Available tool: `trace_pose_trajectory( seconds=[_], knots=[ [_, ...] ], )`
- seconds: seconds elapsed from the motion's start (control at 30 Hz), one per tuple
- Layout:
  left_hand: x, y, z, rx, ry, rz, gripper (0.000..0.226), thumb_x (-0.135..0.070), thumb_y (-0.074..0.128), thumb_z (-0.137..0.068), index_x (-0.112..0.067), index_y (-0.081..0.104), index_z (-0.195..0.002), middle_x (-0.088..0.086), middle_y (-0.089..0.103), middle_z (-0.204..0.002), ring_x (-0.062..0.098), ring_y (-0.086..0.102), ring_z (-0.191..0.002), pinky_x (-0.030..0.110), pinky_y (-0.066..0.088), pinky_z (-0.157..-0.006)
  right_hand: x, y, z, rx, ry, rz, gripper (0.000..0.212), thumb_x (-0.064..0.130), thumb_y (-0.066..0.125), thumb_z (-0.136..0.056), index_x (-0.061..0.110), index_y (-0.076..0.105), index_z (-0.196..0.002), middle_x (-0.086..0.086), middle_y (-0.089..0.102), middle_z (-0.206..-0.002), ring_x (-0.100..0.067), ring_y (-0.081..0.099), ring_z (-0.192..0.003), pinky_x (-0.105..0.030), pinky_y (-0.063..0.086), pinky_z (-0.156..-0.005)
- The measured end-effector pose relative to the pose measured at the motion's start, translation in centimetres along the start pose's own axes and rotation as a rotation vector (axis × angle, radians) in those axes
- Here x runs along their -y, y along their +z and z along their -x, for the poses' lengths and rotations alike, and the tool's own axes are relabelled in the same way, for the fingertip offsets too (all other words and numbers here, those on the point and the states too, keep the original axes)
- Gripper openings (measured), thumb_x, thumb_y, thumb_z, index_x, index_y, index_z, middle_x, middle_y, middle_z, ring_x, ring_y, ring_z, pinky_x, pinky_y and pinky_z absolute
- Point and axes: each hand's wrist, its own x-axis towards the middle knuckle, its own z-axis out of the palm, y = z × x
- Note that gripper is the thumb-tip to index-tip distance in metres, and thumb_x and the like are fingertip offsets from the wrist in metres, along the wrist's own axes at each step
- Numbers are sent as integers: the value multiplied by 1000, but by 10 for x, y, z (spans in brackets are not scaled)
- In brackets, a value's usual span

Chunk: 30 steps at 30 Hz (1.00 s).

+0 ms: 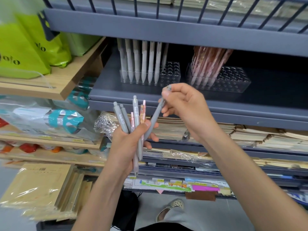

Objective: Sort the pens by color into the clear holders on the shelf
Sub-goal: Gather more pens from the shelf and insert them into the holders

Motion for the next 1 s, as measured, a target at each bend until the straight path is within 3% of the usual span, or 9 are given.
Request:
trace_pose_trajectory(
  seconds=[0.17, 0.23, 0.33, 0.5, 0.63, 0.73, 0.8, 0.87, 1.0],
  knots=[
    [-1, 0, -2, -1, 1, -9, 21, -15, 66, -94, 1, 69, -107, 12, 78, -100, 27, 76, -71, 23, 53, -45, -1, -5, 5, 100, 28, 66, 16, 7, 67, -89, 3, 66, -105, -19, 72, -87, -18, 68, -70, -24, 56, -65],
    [-2, 0, -1, -10, -15, 3, 27, -20, 67, -93, 2, 68, -109, 11, 78, -99, 22, 74, -63, 22, 51, -43, 6, -9, 1, 7, -1, 43, 12, 11, 63, -93, 5, 63, -104, -16, 73, -85, -21, 70, -71, -28, 58, -67],
    [-2, -2, 1, -51, -13, 6, 38, -23, 68, -93, 10, 64, -111, 8, 79, -90, 10, 53, -38, 20, 42, -36, 17, -18, -11, -195, -87, -4, 9, 17, 57, -98, 9, 58, -100, -7, 73, -76, -25, 71, -69, -31, 60, -65],
    [-2, -5, 0, -71, -14, -15, 36, -24, 66, -94, 10, 63, -108, -3, 71, -61, 9, 43, -32, 17, 35, -34, 27, -30, -34, -473, -301, 63, 16, 5, 60, -92, 17, 51, -95, -2, 72, -83, -25, 73, -75, -36, 60, -71],
    [-4, -7, 1, -61, 1, 29, 20, -27, 72, -88, -10, 61, -89, 12, 78, -93, 12, 53, -39, 20, 42, -36, 21, -23, -53, -564, -425, 204, 26, 1, 54, -89, 26, 50, -90, 10, 69, -77, -17, 70, -79, -41, 57, -82],
    [-3, -10, 2, -64, 5, 29, 24, -32, 75, -84, -12, 64, -91, 13, 78, -97, 12, 56, -42, 21, 44, -37, 14, -13, -67, -558, -436, 393, 28, 8, 53, -95, 34, 51, -83, 17, 65, -77, -13, 66, -80, -34, 53, -84],
    [-2, -12, 4, -67, 6, 25, 23, -35, 76, -83, -14, 68, -88, 13, 78, -97, 11, 56, -43, 20, 44, -38, 11, -11, -80, -508, -379, 502, 14, 13, 51, -98, 23, 58, -92, 10, 67, -88, -18, 65, -88, -39, 51, -88],
    [-2, -15, 5, -65, 3, 12, 22, -37, 75, -85, -15, 73, -85, 11, 78, -99, 10, 54, -42, 20, 42, -37, 12, -11, -96, -488, -274, 629, 20, 20, 49, -100, 9, 61, -111, -9, 70, -101, -29, 64, -97, -45, 50, -90],
    [-3, -19, 7, -47, 2, 15, 15, -37, 75, -83, -23, 75, -77, 11, 78, -100, 9, 51, -40, 19, 40, -36, 21, -6, -109, -430, -250, 827, 29, 27, 46, -100, 11, 60, -119, -14, 69, -106, -34, 63, -99, -41, 49, -87]
  ],
)
